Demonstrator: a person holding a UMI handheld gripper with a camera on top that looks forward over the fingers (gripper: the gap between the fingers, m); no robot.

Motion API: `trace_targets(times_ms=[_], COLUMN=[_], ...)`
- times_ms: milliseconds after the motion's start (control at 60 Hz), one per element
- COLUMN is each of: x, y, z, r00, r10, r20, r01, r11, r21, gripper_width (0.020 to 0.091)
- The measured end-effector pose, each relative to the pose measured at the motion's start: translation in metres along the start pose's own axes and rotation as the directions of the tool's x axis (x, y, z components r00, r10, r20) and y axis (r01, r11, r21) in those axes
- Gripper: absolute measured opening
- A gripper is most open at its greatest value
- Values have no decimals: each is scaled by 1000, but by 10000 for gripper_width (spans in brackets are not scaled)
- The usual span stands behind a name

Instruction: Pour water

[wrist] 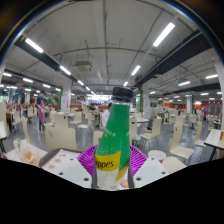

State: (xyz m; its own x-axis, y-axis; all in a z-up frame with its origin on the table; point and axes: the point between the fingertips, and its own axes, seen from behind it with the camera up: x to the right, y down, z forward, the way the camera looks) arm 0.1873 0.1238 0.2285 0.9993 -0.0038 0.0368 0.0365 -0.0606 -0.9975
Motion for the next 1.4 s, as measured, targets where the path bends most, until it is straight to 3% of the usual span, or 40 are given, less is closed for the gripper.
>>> trace_targets(times_ms=[150,350,417,650,800,833,917,1100,1333,1400], x=[20,25,28,28,29,29,27,30,0,-27], y=[97,162,156,155,160,165,175,157,141,148], z=[6,6,1,1,2,1,-5,-24,-102,-132], r00=[996,993,997,997,996,997,999,999,990,986], r10=[-89,-107,-75,-80,-80,-75,-44,1,31,44], r20=[31,50,27,22,26,28,18,-41,-139,-158], r01=[92,115,78,82,83,80,48,-15,-89,-118], r11=[985,972,985,986,975,967,946,938,894,860], r21=[-148,-206,-155,-146,-204,-241,-322,-347,-439,-497], gripper_width=[410,424,412,430,562,627,869,858,851,856])
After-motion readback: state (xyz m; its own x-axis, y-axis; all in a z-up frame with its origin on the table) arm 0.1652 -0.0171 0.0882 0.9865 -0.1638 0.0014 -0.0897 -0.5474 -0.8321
